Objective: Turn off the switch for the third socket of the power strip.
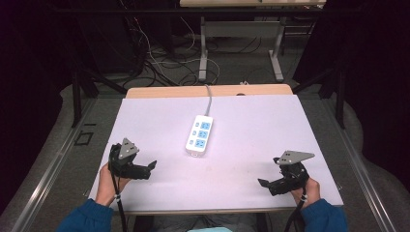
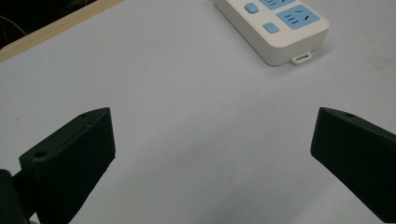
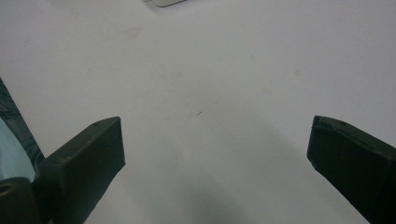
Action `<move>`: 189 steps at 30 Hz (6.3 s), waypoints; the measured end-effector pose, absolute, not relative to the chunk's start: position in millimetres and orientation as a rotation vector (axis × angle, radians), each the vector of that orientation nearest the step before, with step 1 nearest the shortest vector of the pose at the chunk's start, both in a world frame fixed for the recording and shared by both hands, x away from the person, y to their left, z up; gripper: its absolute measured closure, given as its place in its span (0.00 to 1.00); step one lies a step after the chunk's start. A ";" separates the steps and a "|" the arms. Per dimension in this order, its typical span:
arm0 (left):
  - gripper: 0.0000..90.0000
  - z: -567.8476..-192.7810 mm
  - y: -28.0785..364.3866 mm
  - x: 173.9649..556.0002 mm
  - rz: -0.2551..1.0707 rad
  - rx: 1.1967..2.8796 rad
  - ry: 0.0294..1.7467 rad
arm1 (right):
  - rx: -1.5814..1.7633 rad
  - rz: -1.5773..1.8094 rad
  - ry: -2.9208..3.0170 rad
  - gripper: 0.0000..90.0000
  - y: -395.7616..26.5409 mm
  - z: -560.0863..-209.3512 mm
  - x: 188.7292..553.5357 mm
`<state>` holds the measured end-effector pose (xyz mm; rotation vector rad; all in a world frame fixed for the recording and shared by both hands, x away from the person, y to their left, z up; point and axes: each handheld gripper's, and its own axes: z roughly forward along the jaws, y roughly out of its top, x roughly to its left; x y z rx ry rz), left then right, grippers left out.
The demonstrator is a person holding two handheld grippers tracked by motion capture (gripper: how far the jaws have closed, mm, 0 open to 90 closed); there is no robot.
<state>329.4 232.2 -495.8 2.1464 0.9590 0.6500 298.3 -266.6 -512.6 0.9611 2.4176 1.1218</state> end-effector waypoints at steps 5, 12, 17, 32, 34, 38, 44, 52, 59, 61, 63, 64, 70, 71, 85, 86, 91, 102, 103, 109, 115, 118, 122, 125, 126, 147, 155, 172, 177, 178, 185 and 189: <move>0.00 -494.7 222.3 336.1 0.647 2.158 0.940 | 0.968 1.121 2.423 0.04 -266.1 -512.4 297.8; 0.00 -494.2 210.1 346.4 0.633 2.166 0.930 | 0.966 1.117 2.414 0.04 -265.6 -512.7 297.9; 0.00 -495.2 198.2 354.6 0.621 2.179 0.908 | 0.966 1.118 2.417 0.04 -265.6 -512.7 297.3; 0.00 -497.1 167.5 373.3 0.585 2.203 0.860 | 0.965 1.107 2.428 0.04 -265.3 -513.1 298.3; 0.00 -496.8 164.4 375.9 0.581 2.206 0.858 | 0.970 1.107 2.422 0.04 -264.7 -513.1 298.1; 0.00 -496.3 159.3 379.7 0.566 2.201 0.850 | 0.964 1.106 2.426 0.04 -265.1 -513.7 299.0; 0.00 -494.3 155.3 384.3 0.567 2.209 0.849 | 0.969 1.107 2.431 0.04 -264.5 -513.5 298.6; 0.00 -494.7 151.6 393.0 0.542 2.174 0.873 | 0.966 1.103 2.427 0.04 -264.3 -514.4 299.7; 0.00 -496.5 138.7 402.4 0.539 2.161 0.870 | 0.969 1.113 2.435 0.05 -263.9 -514.3 299.1; 0.00 -497.1 136.0 405.2 0.537 2.159 0.872 | 0.969 1.109 2.435 0.05 -264.6 -514.0 299.4; 0.00 -498.0 133.1 408.9 0.535 2.163 0.870 | 0.969 1.110 2.434 0.05 -264.2 -514.3 299.2; 0.00 -498.0 133.1 408.9 0.535 2.163 0.870 | 0.969 1.110 2.434 0.05 -264.2 -514.3 299.2; 0.00 -500.7 129.2 414.4 0.522 2.162 0.879 | 0.969 1.110 2.438 0.05 -264.5 -514.1 299.3; 0.00 -501.5 128.4 415.3 0.514 2.157 0.887 | 0.970 1.110 2.443 0.05 -264.5 -513.9 299.1; 0.00 -506.0 121.6 427.7 0.483 2.174 0.899 | 0.974 1.098 2.455 0.05 -263.7 -513.9 299.4; 0.00 -507.2 120.2 428.5 0.493 2.161 0.901 | 0.974 1.098 2.455 0.05 -263.7 -513.9 299.4; 0.00 -509.2 117.5 432.3 0.482 2.164 0.905 | 0.971 1.101 2.453 0.05 -263.7 -514.1 299.8; 0.17 -513.7 113.0 434.7 0.460 2.167 0.905 | 0.971 1.101 2.448 0.05 -263.3 -514.3 299.5; 0.19 -514.1 112.6 435.1 0.464 2.169 0.909 | 0.973 1.098 2.451 0.05 -263.4 -514.1 299.4; 0.51 -515.0 113.6 436.2 0.445 2.170 0.899 | 0.971 1.097 2.450 0.05 -263.5 -514.1 299.5; 0.76 -517.1 113.6 436.0 0.427 2.146 0.885 | 0.969 1.097 2.450 0.06 -263.5 -514.2 299.5; 0.82 -518.5 113.6 435.8 0.412 2.147 0.882 | 0.968 1.097 2.449 0.06 -263.4 -514.2 299.4; 0.97 -520.8 113.3 435.8 0.399 2.148 0.873 | 0.973 1.099 2.446 0.06 -263.1 -514.6 299.5; 1.00 -522.6 112.9 435.5 0.382 2.150 0.870 | 0.971 1.099 2.445 0.06 -263.1 -514.6 299.4; 1.00 -523.0 113.0 435.7 0.377 2.157 0.871 | 0.971 1.094 2.451 0.06 -263.4 -514.2 299.4; 1.00 -533.4 110.6 438.3 0.349 2.204 0.870 | 0.970 1.096 2.450 0.06 -263.1 -514.7 299.5; 1.00 -534.0 111.1 438.2 0.351 2.201 0.874 | 0.970 1.097 2.454 0.06 -263.0 -514.9 299.5; 1.00 -533.6 110.9 437.1 0.355 2.219 0.858 | 0.972 1.094 2.448 0.06 -262.7 -515.1 299.4; 1.00 -533.6 110.3 436.6 0.365 2.223 0.854 | 0.971 1.094 2.453 0.06 -263.0 -514.9 299.4; 1.00 -533.5 110.3 436.6 0.364 2.225 0.855 | 0.971 1.094 2.453 0.06 -263.0 -514.9 299.4; 1.00 -533.6 110.0 436.1 0.366 2.226 0.851 | 0.972 1.091 2.448 0.06 -262.8 -515.2 299.4; 1.00 -534.4 109.1 435.2 0.374 2.219 0.856 | 0.977 1.091 2.450 0.06 -262.9 -515.0 299.4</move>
